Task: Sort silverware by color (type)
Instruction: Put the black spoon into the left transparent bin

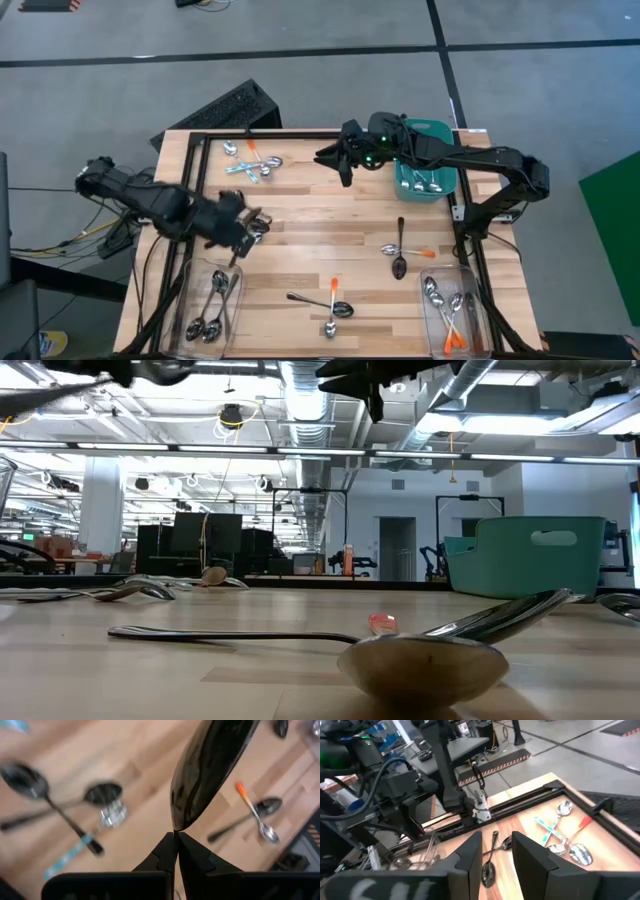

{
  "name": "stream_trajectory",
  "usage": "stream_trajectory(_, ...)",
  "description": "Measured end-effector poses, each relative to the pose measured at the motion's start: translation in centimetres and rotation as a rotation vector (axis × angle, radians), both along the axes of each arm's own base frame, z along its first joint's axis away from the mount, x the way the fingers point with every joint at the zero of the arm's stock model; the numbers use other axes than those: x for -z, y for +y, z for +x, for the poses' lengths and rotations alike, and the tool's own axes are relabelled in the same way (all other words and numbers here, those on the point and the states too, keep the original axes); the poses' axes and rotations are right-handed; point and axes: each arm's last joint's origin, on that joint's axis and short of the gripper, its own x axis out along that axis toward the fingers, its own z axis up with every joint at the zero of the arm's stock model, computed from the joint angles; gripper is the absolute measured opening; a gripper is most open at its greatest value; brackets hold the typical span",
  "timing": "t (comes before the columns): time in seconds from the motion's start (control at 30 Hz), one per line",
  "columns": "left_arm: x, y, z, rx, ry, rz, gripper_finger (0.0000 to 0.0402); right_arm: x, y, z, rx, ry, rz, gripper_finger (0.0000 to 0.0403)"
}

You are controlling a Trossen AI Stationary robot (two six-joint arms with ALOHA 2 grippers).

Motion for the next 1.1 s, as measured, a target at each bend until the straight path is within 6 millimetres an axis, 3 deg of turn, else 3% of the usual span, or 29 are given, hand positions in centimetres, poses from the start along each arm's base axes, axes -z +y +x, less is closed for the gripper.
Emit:
stream_trajectory(0.43, 4.5, -5.9, -3.1, -0.001, 0.235, -0.301, 0.0, 0.8, 1.5, 0.1, -0.093, 0.08, 0.003, 0.0127)
stream_trajectory(0.7, 7.3, -9.3, -4.3, -0.095, 0.205, -0.484, 0.0007, 1.3, 1.6, 0.0, -0.099, 0.137, -0.005, 0.0127)
stream_trajectory(0.9, 8.8, -10.3, -5.5, -0.179, 0.242, -0.53, 0.004, 1.3, 1.3, -0.1, -0.088, 0.133, -0.005, 0.0127)
stream_trajectory(1.1, 8.8, -10.0, -5.4, -0.18, 0.193, -0.494, 0.0095, 1.5, 0.9, 0.0, -0.036, 0.139, 0.01, 0.0134)
